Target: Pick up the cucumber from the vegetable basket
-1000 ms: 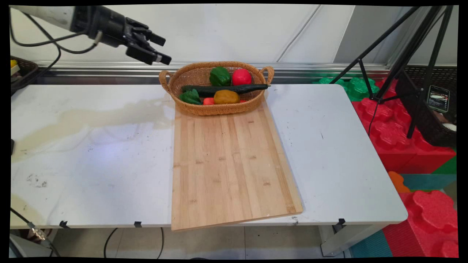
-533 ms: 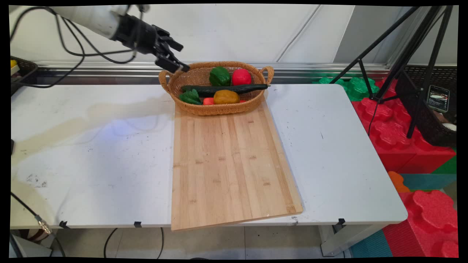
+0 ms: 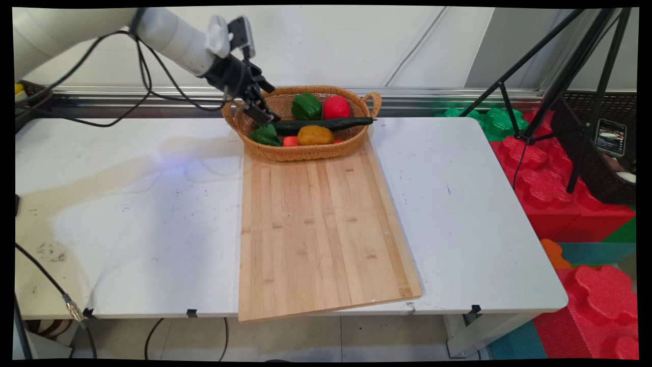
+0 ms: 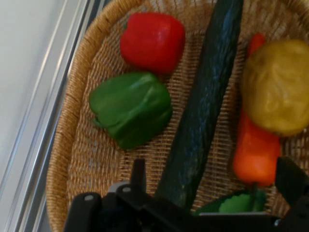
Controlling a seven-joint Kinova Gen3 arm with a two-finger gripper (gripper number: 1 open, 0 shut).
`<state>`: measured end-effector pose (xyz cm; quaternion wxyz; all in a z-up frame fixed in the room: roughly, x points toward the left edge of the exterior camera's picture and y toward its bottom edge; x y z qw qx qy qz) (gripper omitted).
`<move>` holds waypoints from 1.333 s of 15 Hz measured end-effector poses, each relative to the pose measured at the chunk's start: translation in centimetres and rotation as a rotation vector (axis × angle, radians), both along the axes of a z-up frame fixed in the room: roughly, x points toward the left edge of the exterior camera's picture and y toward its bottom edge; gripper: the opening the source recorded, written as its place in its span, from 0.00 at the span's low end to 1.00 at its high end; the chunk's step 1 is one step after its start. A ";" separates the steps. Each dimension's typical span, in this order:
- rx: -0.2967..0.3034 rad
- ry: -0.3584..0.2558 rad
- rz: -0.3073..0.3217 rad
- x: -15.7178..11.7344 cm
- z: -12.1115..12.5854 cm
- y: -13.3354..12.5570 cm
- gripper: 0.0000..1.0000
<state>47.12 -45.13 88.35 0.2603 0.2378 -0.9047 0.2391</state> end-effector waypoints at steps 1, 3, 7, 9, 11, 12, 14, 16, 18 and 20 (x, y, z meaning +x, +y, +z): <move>0.003 -0.019 -0.003 -0.3 -0.6 -0.7 1.00; 0.006 -0.047 -0.006 -0.9 -1.6 -1.9 1.00; 0.013 -0.096 -0.011 -2.0 -3.5 -4.1 1.00; 0.020 -0.117 -0.017 -2.5 -4.4 -5.1 1.00; 0.025 -0.133 -0.022 -2.9 -5.2 -5.7 1.00; 0.028 -0.138 -0.024 -3.0 -5.5 -5.9 1.00; 0.031 -0.148 -0.028 -3.3 -6.0 -6.3 1.00; 0.030 -0.159 -0.030 -3.5 -6.5 -6.8 1.00; 0.030 -0.166 -0.032 -3.7 -6.8 -7.0 1.00; 0.029 -0.170 -0.034 -3.8 -7.0 -7.2 0.00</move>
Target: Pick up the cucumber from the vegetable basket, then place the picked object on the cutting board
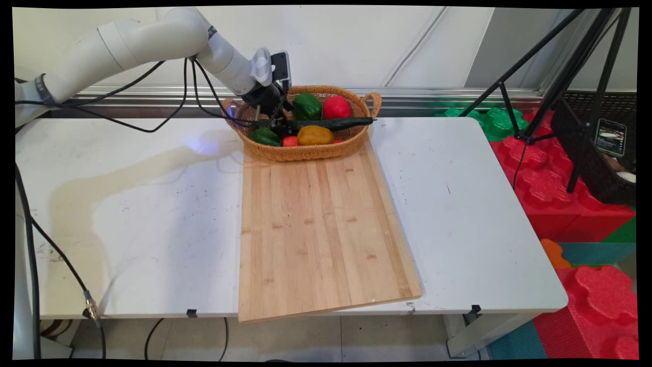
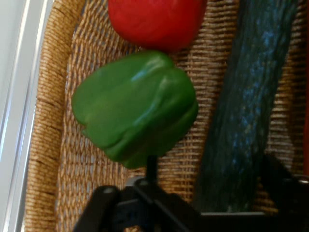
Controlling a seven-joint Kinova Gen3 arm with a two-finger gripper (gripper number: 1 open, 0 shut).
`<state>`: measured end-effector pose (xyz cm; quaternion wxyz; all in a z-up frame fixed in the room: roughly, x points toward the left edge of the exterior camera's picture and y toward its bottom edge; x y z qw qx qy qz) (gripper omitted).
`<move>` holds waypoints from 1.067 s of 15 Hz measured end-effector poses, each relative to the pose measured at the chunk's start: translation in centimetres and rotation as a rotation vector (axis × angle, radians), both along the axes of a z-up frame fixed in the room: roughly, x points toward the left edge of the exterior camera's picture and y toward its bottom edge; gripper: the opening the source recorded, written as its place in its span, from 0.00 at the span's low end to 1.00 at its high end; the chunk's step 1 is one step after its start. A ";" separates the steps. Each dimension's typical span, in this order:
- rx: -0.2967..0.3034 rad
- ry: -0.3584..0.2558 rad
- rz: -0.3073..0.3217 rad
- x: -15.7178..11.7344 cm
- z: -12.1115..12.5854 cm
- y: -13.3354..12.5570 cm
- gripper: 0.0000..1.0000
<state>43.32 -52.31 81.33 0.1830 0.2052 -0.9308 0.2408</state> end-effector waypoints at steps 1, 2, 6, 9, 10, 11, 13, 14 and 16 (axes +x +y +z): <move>0.000 -0.001 -0.001 0.0 -0.1 0.0 0.00; -0.001 -0.002 -0.002 -0.1 -0.1 -0.1 0.00; -0.008 -0.005 -0.001 0.0 -0.2 0.0 0.00; -0.017 -0.007 -0.001 0.2 0.0 0.3 0.00; -0.019 -0.007 -0.002 0.2 0.1 0.4 0.00; -0.021 -0.007 -0.003 0.2 0.2 0.5 0.00; -0.026 -0.007 -0.006 0.3 0.4 0.8 0.00; -0.033 -0.004 -0.005 0.4 0.7 1.1 0.00; -0.052 0.005 -0.005 0.5 1.5 1.6 0.00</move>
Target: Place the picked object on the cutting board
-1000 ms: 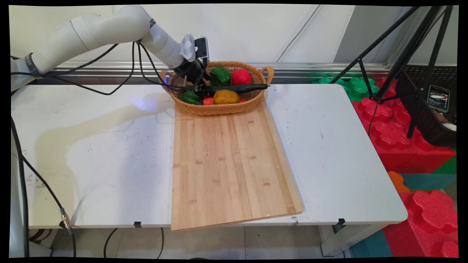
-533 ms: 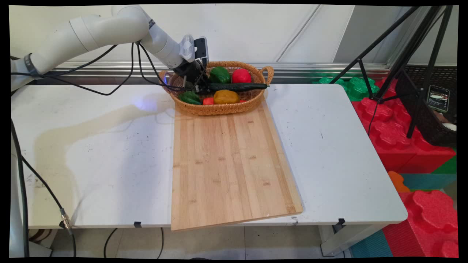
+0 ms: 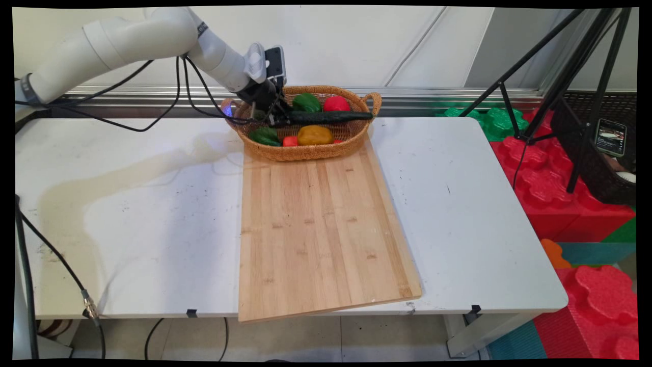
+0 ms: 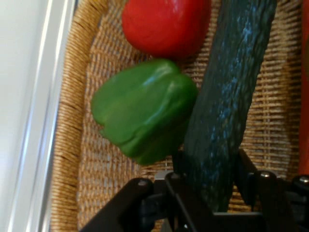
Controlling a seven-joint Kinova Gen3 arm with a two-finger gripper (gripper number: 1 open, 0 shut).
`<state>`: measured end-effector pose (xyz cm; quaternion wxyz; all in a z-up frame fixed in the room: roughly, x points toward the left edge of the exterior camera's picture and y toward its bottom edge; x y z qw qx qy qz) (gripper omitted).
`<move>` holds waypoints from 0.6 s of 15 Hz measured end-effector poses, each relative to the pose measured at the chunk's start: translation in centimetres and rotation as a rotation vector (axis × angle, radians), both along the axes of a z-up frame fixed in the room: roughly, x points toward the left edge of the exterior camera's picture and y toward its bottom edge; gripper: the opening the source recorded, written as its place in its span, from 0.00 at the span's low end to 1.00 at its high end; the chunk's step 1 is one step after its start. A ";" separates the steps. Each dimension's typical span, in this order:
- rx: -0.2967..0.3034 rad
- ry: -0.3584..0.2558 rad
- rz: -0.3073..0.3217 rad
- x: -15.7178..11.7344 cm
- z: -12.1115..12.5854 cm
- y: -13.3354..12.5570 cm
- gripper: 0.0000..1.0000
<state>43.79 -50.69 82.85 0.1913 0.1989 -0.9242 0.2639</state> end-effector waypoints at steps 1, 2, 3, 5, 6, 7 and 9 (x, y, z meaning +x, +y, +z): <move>-0.015 0.007 -0.002 0.0 0.6 0.4 0.00; -0.023 0.011 -0.003 0.1 1.0 0.6 0.00; -0.033 0.017 -0.004 0.1 1.6 1.0 0.00; -0.058 0.034 -0.004 0.4 3.0 2.3 0.00; -0.068 0.042 -0.005 0.6 3.8 3.0 0.00; -0.075 0.050 -0.006 0.7 4.4 3.6 0.00; -0.086 0.068 -0.012 1.1 5.7 5.1 0.00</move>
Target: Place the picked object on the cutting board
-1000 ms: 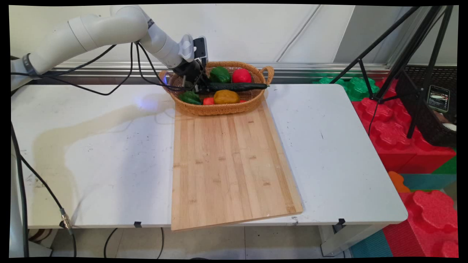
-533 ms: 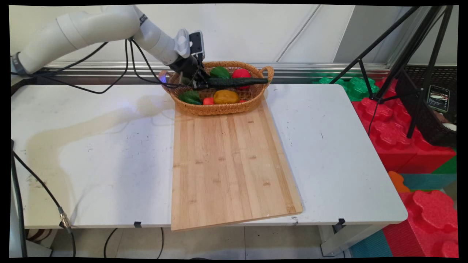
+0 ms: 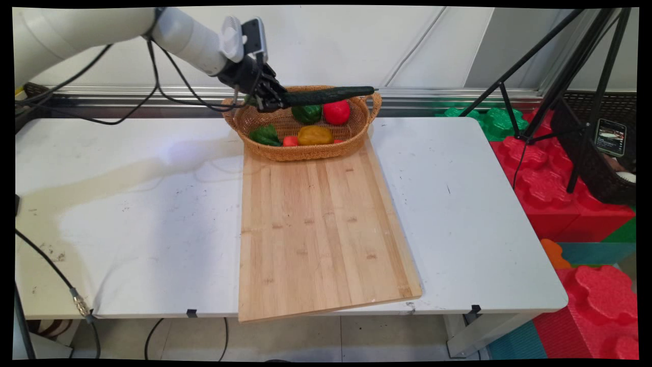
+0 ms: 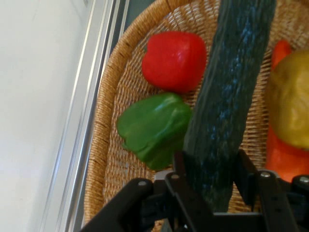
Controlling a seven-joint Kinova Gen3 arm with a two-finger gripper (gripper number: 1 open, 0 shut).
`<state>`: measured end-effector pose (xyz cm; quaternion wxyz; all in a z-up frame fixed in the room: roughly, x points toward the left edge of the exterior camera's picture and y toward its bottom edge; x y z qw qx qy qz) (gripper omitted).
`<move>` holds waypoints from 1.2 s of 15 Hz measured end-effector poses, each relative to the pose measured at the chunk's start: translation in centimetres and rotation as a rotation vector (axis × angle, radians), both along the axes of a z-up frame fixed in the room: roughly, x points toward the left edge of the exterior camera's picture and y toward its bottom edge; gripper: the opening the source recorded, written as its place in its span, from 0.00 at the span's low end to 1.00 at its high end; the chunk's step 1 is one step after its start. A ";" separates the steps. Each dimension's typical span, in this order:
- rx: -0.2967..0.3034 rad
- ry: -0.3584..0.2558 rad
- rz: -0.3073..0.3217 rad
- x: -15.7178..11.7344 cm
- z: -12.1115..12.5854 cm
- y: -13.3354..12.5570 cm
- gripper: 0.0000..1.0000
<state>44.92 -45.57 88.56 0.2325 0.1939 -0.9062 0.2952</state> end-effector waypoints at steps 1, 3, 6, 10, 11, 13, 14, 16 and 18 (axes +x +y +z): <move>-0.003 0.010 -0.006 0.2 0.7 0.8 0.00; -0.002 0.034 -0.022 0.6 2.0 2.5 0.00; 0.008 0.067 -0.045 0.8 3.2 4.3 0.00; 0.072 0.142 -0.113 0.2 4.7 8.5 0.00; 0.090 0.158 -0.130 -0.1 4.8 9.4 0.00; 0.122 0.187 -0.160 -1.0 4.9 11.0 0.00; 0.140 0.200 -0.172 -1.4 4.8 11.7 0.00; 0.176 0.218 -0.191 -2.4 4.4 12.9 0.00; 0.209 0.231 -0.197 -3.3 3.7 13.8 0.00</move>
